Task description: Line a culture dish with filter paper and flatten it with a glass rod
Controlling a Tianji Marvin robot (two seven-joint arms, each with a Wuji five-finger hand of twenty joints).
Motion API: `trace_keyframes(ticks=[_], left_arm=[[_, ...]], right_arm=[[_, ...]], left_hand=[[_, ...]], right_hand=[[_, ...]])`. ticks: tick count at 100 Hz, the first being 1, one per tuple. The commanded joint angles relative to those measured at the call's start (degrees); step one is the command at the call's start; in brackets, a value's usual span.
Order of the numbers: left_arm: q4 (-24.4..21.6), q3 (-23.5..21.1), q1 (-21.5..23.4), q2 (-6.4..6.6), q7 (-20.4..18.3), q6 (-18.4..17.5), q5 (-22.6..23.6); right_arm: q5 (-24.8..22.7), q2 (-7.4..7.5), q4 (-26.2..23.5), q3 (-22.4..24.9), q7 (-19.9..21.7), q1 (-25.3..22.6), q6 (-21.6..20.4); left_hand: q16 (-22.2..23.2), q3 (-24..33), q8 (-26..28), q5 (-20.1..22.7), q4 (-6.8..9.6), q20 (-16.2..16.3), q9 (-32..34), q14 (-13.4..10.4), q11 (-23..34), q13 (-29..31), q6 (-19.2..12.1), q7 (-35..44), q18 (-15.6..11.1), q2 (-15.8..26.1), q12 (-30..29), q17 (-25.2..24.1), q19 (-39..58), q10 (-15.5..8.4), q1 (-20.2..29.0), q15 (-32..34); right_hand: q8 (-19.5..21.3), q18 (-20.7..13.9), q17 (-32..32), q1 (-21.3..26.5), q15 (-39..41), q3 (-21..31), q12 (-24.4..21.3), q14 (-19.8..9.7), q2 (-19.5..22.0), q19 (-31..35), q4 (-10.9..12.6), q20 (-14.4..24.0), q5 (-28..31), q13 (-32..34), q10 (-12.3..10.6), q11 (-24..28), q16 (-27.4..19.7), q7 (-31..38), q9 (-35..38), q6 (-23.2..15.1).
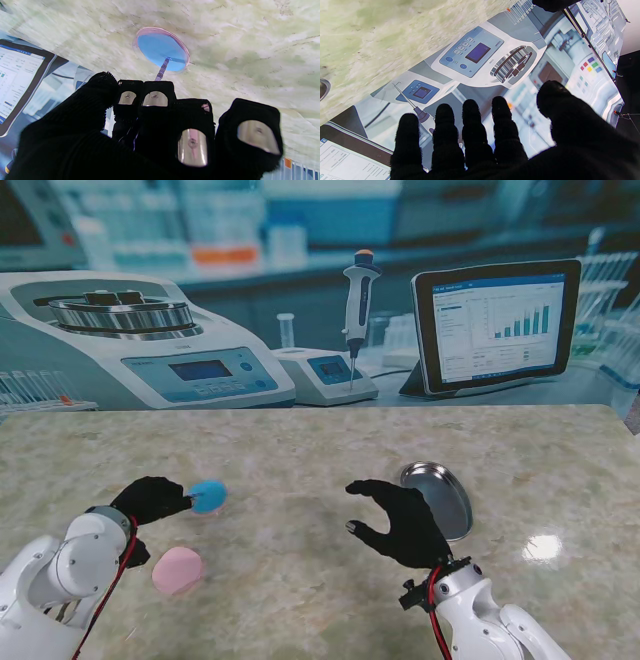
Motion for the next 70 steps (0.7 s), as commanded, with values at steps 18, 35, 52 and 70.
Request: trace_keyframes(ticks=[18, 35, 52, 70], left_arm=[[2.0, 0.98, -1.67, -0.28, 0.8, 1.16, 0.27], [3.04, 1.69, -2.75, -0.39, 1.46, 1.65, 0.22], [1.7, 0.77, -1.81, -0.48, 1.56, 0.92, -0.69], [-1.67, -1.75, 1.22, -0.34, 0.23, -1.06, -1.73]], right_arm=[[0.17, -0.25, -0.2, -0.05, 0.04, -0.55, 0.11], [0.18, -0.24, -0.27, -0.04, 0.09, -0.61, 0.21], [0.2, -0.25, -0.31, 0.0, 0.09, -0.64, 0.25], [0.44, -0.22, -0.4, -0.04, 0.35, -0.64, 0.23]], left_hand=[[0.23, -0.26, 1.26, 1.34, 1.5, 0.16, 5.06, -9.26, 6.07, 3.8, 9.73, 5.22, -1.11, 1.43, -0.5, 2.92, 11.72, -8.75, 0.18, 4.8], [0.22, -0.2, 1.3, 1.33, 1.48, 0.15, 5.06, -9.26, 6.06, 3.8, 9.72, 5.25, -1.11, 1.41, -0.48, 2.92, 11.72, -8.75, 0.17, 4.8], [0.21, -0.12, 1.3, 1.39, 1.46, 0.15, 5.06, -9.27, 6.05, 3.8, 9.72, 5.28, -1.11, 1.46, -0.46, 2.92, 11.72, -8.75, 0.19, 4.8], [0.21, -0.26, 1.29, 1.39, 1.42, 0.14, 5.07, -9.27, 6.05, 3.8, 9.73, 5.28, -1.11, 1.52, -0.45, 2.92, 11.73, -8.75, 0.21, 4.8]], right_hand=[[-0.78, -1.19, -0.41, -0.5, -0.37, -0.18, -0.51, -1.21, 1.07, 0.45, 0.91, -0.78, -1.45, -1.39, 0.47, 0.38, -0.87, -1.11, -1.65, 0.47], [-0.78, -1.2, -0.37, -0.5, -0.36, -0.23, -0.52, -1.13, 1.1, 0.48, 0.9, -0.77, -1.44, -1.37, 0.41, 0.38, -0.87, -1.1, -1.65, 0.51], [-0.79, -1.18, -0.4, -0.5, -0.37, -0.2, -0.53, -1.16, 1.11, 0.46, 0.91, -0.76, -1.45, -1.38, 0.51, 0.34, -0.87, -1.13, -1.68, 0.57], [-0.8, -1.2, -0.48, -0.54, -0.41, -0.26, -0.55, -1.19, 1.17, 0.41, 0.91, -0.77, -1.59, -1.49, 0.4, 0.3, -0.88, -1.2, -1.76, 0.57]])
